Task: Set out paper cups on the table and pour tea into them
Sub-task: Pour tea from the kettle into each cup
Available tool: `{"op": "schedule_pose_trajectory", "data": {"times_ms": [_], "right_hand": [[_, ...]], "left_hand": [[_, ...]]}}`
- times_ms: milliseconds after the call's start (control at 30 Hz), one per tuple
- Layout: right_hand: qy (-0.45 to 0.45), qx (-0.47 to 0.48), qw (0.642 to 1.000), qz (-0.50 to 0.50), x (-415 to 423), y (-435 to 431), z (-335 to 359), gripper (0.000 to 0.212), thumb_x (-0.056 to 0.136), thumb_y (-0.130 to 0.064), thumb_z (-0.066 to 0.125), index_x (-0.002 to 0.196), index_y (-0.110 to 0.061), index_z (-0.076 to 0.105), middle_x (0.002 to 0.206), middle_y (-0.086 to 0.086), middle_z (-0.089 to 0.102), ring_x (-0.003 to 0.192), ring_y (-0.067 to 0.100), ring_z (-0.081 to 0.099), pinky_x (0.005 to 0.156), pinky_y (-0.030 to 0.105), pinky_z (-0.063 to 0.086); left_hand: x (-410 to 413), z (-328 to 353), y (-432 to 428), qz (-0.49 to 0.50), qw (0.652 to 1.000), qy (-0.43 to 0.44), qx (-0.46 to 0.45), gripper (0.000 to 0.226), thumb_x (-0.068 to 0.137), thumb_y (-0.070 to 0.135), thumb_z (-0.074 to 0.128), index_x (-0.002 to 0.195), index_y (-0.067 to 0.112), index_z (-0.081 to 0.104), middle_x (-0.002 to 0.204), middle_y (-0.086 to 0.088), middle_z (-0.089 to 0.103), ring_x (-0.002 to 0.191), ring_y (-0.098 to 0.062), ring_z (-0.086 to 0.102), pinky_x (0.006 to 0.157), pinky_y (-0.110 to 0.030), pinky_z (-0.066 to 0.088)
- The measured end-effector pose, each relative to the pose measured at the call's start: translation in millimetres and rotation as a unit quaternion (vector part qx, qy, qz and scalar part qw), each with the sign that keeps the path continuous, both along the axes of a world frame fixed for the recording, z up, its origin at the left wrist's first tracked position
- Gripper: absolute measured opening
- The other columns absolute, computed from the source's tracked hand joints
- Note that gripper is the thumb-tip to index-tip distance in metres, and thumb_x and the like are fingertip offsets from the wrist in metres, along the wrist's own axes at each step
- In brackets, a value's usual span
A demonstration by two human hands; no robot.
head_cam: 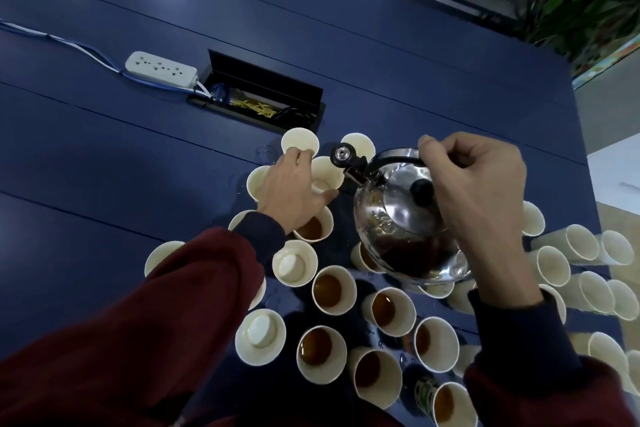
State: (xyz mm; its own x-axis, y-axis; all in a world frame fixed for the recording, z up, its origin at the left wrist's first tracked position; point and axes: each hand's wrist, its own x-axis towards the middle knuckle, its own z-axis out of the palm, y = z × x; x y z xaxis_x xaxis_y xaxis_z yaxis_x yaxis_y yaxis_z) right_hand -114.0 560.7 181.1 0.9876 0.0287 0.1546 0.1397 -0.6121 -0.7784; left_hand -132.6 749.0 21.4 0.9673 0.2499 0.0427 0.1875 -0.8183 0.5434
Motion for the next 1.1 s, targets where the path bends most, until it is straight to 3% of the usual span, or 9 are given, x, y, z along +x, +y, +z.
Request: {"op": "schedule_pose_trajectory", "data": {"times_ms": [133,300,400,667,1100], "right_hand": [[-0.014,-0.028,1.000,0.002,17.4,4.8,0.1,0.039,0.087,-0.035,0.067,0.058,-0.010,0.060,0.053,0.002,0.056,0.050,0.010,0.044,0.055,0.027,0.038],[-0.013,-0.057,0.998,0.008,34.9,7.5,-3.7,0.039,0.088,-0.039,0.066,0.060,-0.012,0.061,0.050,0.002,0.053,0.054,0.018,0.049,0.058,0.030,0.040],[-0.009,-0.064,0.998,0.018,42.6,10.2,-7.1,0.039,0.088,-0.038,0.066,0.060,-0.011,0.062,0.050,0.003,0.052,0.057,0.026,0.052,0.058,0.030,0.040],[-0.002,-0.087,0.996,0.036,46.2,19.3,-11.2,0.037,0.088,-0.040,0.066,0.056,-0.021,0.061,0.047,-0.004,0.057,0.059,0.022,0.062,0.062,0.038,0.052],[0.010,-0.139,0.990,0.036,38.9,20.4,-3.8,0.036,0.089,-0.042,0.066,0.060,-0.021,0.063,0.052,-0.004,0.057,0.065,0.025,0.059,0.063,0.036,0.049]], "left_hand": [[21.3,5.0,-8.2,-0.014,0.996,0.060,0.071,0.083,0.074,0.063,0.073,0.131,0.010,0.047,0.123,-0.009,0.052,0.112,-0.029,0.054,0.091,-0.040,0.043],[30.8,-1.5,-13.8,-0.002,0.993,0.065,0.099,0.075,0.076,0.056,0.075,0.129,0.010,0.048,0.123,-0.009,0.050,0.111,-0.029,0.054,0.091,-0.038,0.043],[35.2,-2.3,-14.6,0.005,0.993,0.076,0.093,0.074,0.075,0.054,0.076,0.129,0.011,0.049,0.123,-0.010,0.049,0.111,-0.030,0.054,0.091,-0.040,0.043],[26.4,-10.7,-14.8,-0.011,0.999,0.025,0.043,0.068,0.070,0.043,0.080,0.123,0.010,0.053,0.116,-0.008,0.051,0.102,-0.030,0.053,0.086,-0.043,0.047],[16.5,-20.9,-13.9,-0.036,0.999,0.000,-0.014,0.073,0.065,0.041,0.082,0.125,0.013,0.050,0.115,-0.005,0.053,0.099,-0.030,0.055,0.081,-0.042,0.046]]}}
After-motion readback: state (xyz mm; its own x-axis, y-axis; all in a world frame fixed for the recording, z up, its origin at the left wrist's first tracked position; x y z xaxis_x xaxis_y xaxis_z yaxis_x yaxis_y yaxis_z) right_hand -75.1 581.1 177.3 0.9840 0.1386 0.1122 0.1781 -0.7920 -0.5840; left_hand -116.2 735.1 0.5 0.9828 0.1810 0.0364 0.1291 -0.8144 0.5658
